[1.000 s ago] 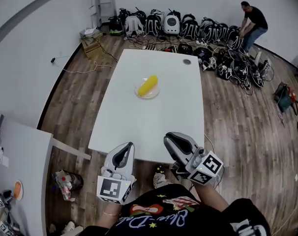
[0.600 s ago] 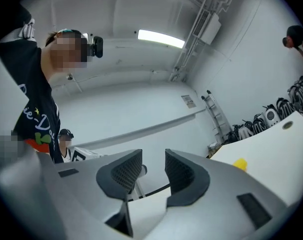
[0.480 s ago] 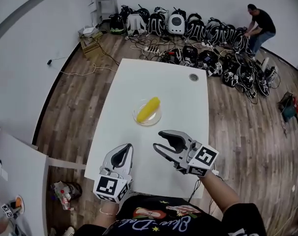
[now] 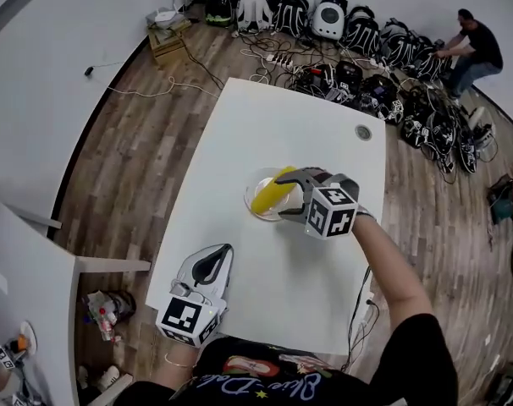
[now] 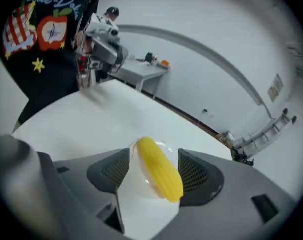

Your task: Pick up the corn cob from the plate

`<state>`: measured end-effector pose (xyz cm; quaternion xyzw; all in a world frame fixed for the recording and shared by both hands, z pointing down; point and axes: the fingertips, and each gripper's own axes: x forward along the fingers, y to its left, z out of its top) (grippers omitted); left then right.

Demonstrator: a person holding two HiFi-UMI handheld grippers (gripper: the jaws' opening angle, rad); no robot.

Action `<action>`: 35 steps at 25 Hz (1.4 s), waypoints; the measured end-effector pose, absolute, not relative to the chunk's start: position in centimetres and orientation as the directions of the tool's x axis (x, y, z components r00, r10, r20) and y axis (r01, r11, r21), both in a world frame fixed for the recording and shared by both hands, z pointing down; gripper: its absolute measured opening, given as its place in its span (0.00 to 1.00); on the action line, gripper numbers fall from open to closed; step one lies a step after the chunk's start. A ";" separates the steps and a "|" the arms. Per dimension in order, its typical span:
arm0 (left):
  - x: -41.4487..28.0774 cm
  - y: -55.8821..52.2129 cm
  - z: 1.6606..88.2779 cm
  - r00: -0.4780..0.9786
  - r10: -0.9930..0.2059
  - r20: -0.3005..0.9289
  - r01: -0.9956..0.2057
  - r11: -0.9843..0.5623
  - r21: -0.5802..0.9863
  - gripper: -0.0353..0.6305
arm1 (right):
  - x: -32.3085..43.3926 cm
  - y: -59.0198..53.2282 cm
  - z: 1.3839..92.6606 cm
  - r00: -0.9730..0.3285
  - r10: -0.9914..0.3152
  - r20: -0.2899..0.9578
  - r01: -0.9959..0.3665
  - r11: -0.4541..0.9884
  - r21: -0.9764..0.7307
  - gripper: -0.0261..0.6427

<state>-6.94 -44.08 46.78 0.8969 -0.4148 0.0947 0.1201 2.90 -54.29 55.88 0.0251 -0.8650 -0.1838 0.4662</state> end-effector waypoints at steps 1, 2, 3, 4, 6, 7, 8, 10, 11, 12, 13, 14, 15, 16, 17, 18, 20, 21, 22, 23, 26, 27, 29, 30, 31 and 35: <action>-7.3 -44.4 47.1 0.635 -0.722 0.274 -0.769 -0.624 0.140 0.05 | 3.0 -55.1 57.1 -0.507 -0.185 0.842 0.197 0.926 0.323 0.46; -7.7 -44.7 47.3 0.630 -0.724 0.279 -0.773 -0.618 0.144 0.05 | 3.1 -55.8 58.3 -0.448 -0.151 0.881 0.260 0.921 0.289 0.46; -8.2 -44.9 47.6 0.625 -0.727 0.285 -0.778 -0.610 0.151 0.05 | 3.3 -56.3 59.4 -0.392 -0.113 0.913 0.310 0.918 0.247 0.47; -8.6 -45.0 47.8 0.621 -0.728 0.289 -0.782 -0.602 0.164 0.06 | 3.4 -56.8 60.3 -0.344 -0.078 0.936 0.346 0.916 0.204 0.47; -9.6 -45.0 48.3 0.616 -0.732 0.292 -0.787 -0.585 0.194 0.05 | 3.0 -57.5 61.4 -0.290 -0.030 0.957 0.385 0.911 0.145 0.47; -10.1 -44.9 48.6 0.611 -0.735 0.293 -0.791 -0.577 0.203 0.06 | 2.6 -57.7 61.8 -0.279 -0.014 0.960 0.395 0.910 0.128 0.47; -10.5 -44.8 48.9 0.606 -0.738 0.297 -0.795 -0.570 0.207 0.05 | 2.1 -57.9 62.0 -0.267 0.001 0.964 0.406 0.907 0.112 0.47; -11.1 -45.0 49.2 0.598 -0.744 0.299 -0.802 -0.558 0.213 0.06 | 1.8 -58.3 62.6 -0.219 0.021 0.975 0.449 0.890 0.082 0.47; -11.3 -45.1 49.2 0.594 -0.748 0.297 -0.805 -0.552 0.218 0.05 | 1.9 -58.6 62.9 -0.182 0.024 0.983 0.481 0.874 0.068 0.47; -11.5 -45.3 49.2 0.590 -0.752 0.295 -0.807 -0.546 0.224 0.06 | 2.1 -58.9 63.4 -0.138 0.023 0.990 0.513 0.857 0.052 0.47; -11.7 -45.5 49.1 0.586 -0.755 0.293 -0.810 -0.540 0.228 0.06 | 2.4 -59.2 63.9 -0.091 0.023 0.996 0.540 0.841 0.030 0.47; -11.9 -45.7 49.0 0.582 -0.758 0.295 -0.813 -0.535 0.229 0.05 | 2.7 -59.3 64.5 -0.048 0.030 0.998 0.556 0.831 0.002 0.47; -12.1 -45.8 49.0 0.577 -0.761 0.297 -0.816 -0.530 0.229 0.05 | 3.0 -59.3 64.8 -0.016 0.047 0.999 0.562 0.827 -0.030 0.47; -12.3 -45.8 48.9 0.573 -0.764 0.298 -0.820 -0.526 0.227 0.06 | 3.1 -59.2 65.0 0.005 0.066 0.998 0.561 0.826 -0.057 0.47; -12.5 -45.8 48.9 0.569 -0.766 0.298 -0.822 -0.523 0.225 0.05 | 3.2 -59.1 65.1 0.015 0.079 0.997 0.562 0.824 -0.073 0.47; -12.6 -45.9 48.8 0.566 -0.769 0.297 -0.824 -0.521 0.223 0.05 | 3.2 -59.1 65.0 0.019 0.082 0.996 0.570 0.818 -0.078 0.47; -12.8 -46.3 48.7 0.567 -0.770 0.292 -0.824 -0.524 0.218 0.05 | 3.1 -59.0 65.0 0.014 0.075 0.997 0.601 0.796 -0.068 0.45; -12.8 -46.6 48.5 0.571 -0.768 0.290 -0.821 -0.528 0.217 0.06 | 3.1 -59.0 65.0 0.005 0.071 0.997 0.611 0.789 -0.059 0.45; -12.6 -46.8 48.3 0.577 -0.765 0.287 -0.817 -0.535 0.217 0.05 | 3.1 -58.8 64.9 -0.013 0.070 0.997 0.611 0.790 -0.047 0.44; -12.4 -46.9 48.1 0.584 -0.761 0.283 -0.812 -0.543 0.216 0.05 | 3.1 -58.6 64.7 -0.040 0.074 0.996 0.597 0.802 -0.035 0.44; -11.6 -47.0 47.4 0.609 -0.744 0.275 -0.793 -0.573 0.206 0.05 | 3.0 -57.7 63.3 -0.185 0.080 0.980 0.470 0.882 0.017 0.44; -11.3 -46.9 47.1 0.621 -0.736 0.270 -0.784 -0.591 0.192 0.05 | 2.8 -57.5 62.5 -0.250 0.061 0.966 0.407 0.912 0.048 0.43; -10.3 -46.6 46.4 0.648 -0.716 0.259 -0.757 -0.642 0.121 0.05 | 2.3 -57.1 60.4 -0.409 -0.005 0.913 0.242 0.964 0.113 0.43; -9.6 -46.4 46.0 0.659 -0.708 0.256 -0.743 -0.665 0.075 0.05 | 2.0 -56.9 59.2 -0.496 -0.050 0.867 0.136 0.981 0.135 0.43; -9.0 -46.3 45.7 0.667 -0.700 0.254 -0.730 -0.682 0.037 0.05 | 2.0 -56.5 58.1 -0.576 -0.106 0.810 0.019 0.990 0.143 0.43; -7.2 -46.1 43.8 0.693 -0.689 0.214 -0.709 -0.704 0.031 0.05 | 3.0 -53.2 54.6 -0.772 -0.352 0.529 -0.426 0.904 -0.021 0.43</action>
